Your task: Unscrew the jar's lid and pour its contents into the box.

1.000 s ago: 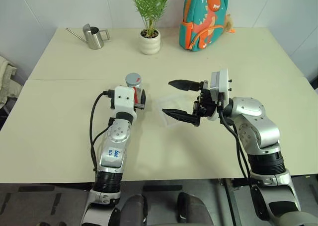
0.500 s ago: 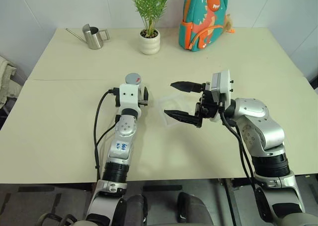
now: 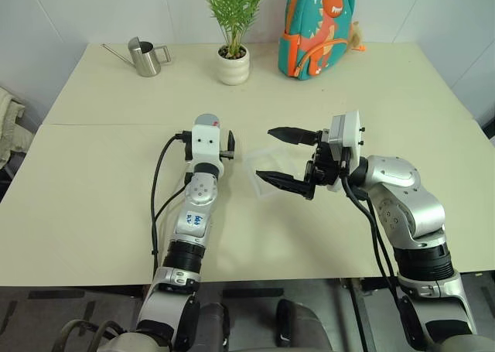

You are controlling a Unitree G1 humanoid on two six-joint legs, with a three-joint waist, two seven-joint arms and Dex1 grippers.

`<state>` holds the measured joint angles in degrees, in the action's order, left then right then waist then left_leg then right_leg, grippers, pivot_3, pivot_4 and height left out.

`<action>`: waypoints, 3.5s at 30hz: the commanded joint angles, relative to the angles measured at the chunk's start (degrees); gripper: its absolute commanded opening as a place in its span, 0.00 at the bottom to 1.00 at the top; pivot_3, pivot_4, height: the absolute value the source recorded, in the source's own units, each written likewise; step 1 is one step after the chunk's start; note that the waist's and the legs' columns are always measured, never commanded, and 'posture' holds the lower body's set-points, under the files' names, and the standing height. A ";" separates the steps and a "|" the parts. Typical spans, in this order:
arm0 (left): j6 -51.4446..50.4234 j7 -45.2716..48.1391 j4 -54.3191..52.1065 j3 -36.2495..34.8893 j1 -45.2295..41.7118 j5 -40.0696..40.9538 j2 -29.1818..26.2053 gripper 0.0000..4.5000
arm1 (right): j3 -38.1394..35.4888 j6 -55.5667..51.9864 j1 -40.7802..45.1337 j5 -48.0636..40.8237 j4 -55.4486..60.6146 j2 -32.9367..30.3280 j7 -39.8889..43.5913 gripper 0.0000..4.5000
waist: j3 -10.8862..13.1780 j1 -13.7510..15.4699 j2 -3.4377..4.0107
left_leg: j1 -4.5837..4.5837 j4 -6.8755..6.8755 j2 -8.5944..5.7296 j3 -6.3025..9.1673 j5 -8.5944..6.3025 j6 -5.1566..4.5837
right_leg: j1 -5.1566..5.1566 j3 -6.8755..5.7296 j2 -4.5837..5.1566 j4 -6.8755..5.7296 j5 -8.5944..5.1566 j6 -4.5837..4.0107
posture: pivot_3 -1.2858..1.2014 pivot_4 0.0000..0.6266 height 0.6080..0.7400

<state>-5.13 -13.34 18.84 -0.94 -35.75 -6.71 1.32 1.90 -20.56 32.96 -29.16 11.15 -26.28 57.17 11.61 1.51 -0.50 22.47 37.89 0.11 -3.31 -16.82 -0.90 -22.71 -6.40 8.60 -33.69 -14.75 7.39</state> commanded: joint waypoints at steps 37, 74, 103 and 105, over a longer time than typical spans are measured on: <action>-25.23 54.27 -32.50 -8.44 10.03 38.34 -32.91 0.50 | 8.90 -11.29 15.57 -0.17 -2.15 13.51 -10.96 1.00 | -0.01 -1.71 0.00 | 0.09 0.07 0.51 -0.42 -0.25 0.05 | -0.74 0.23 -0.16 -0.29 0.02 -0.12 | 0.52 0.24 1.00; -20.66 65.49 -34.71 -7.38 11.70 41.20 -34.93 0.49 | 8.37 -10.84 20.25 -2.35 -7.25 11.96 4.23 0.61 | -0.01 -1.73 0.00 | 0.28 0.06 0.52 -0.56 -0.26 0.07 | -0.96 0.27 -0.18 -0.27 0.03 -0.13 | 0.52 0.24 1.00; -19.81 67.14 -34.18 -11.10 11.38 45.49 -37.19 0.49 | 4.56 -10.54 28.10 -3.34 -15.82 6.90 15.31 1.00 | -0.01 -1.77 0.00 | 0.50 0.27 0.57 -0.64 -0.28 0.07 | -1.00 0.17 -0.30 -0.27 0.05 -0.16 | 0.52 0.24 1.00; -19.74 66.29 -34.28 -11.08 11.47 45.37 -36.78 0.49 | 4.86 -11.18 27.38 -3.43 -14.40 7.30 13.75 1.00 | -0.01 -1.77 0.00 | 0.51 0.27 0.57 -0.65 -0.28 0.07 | -1.00 0.16 -0.30 -0.26 0.05 -0.16 | 0.52 0.24 1.00</action>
<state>-25.52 53.89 -14.77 -10.69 -24.35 38.02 -35.92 8.12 -31.38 60.45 -31.53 -6.54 -19.51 72.38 11.60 -0.26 -0.50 22.98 38.16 0.69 -3.97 -17.11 -0.83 -23.71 -6.24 8.30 -33.95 -14.70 7.23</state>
